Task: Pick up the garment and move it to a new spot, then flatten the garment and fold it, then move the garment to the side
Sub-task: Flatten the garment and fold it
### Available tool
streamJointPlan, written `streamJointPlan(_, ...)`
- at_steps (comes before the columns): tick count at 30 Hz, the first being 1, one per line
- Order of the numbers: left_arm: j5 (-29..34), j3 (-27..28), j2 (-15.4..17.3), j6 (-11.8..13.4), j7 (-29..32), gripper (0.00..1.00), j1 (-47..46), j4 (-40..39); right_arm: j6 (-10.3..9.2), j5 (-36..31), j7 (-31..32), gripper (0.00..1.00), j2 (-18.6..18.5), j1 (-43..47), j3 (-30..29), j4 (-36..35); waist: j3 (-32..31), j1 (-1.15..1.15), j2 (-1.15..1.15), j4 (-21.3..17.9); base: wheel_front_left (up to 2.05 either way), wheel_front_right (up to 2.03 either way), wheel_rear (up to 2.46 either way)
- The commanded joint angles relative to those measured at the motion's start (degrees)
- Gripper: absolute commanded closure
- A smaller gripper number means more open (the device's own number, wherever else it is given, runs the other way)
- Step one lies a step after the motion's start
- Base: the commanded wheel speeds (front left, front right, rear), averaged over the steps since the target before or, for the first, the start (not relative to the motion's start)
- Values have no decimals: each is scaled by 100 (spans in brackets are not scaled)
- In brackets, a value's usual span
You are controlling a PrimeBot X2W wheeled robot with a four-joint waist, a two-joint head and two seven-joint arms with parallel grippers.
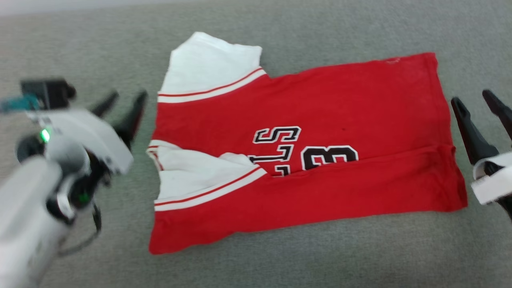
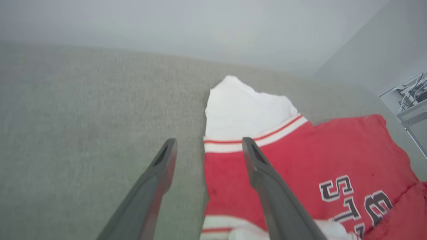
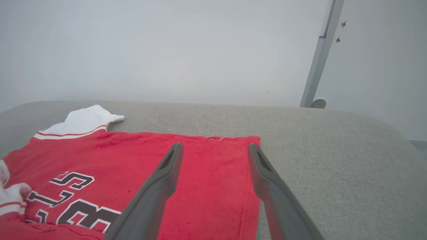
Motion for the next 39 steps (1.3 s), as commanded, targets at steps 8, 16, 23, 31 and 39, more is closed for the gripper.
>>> streamJointPlan(8, 577, -226, -357, -463, 293, 0, -1669, 1484, -9, -508, -922, 0, 619, -337, -58, 295, 540, 0, 0, -780, 0, 0, 0)
streamJointPlan(16, 604, -678, -512, -901, 1747, 0, -2686, 2771, -9, -600, -1113, 0, 872, -169, -137, 228, 539, 0, 0, -1121, 0, 0, 0)
streamJointPlan(23, 612, -991, -545, -964, 2947, 0, -3138, 3540, -9, -575, -1180, 0, 974, -162, -173, 145, 631, 0, 0, -1318, 0, 0, 0)
streamJointPlan(31, 293, -949, -877, -1228, 3351, 100, -3257, 3992, -9, -567, -1173, 0, 931, -302, -181, 104, 712, 0, 0, -1300, 0, 0, 0)
streamJointPlan(39, 316, -951, -1074, -1392, 3193, 100, -3548, 4068, -9, -418, -180, 0, 445, -1443, 208, 362, 851, 0, 0, -1005, 0, 0, 0)
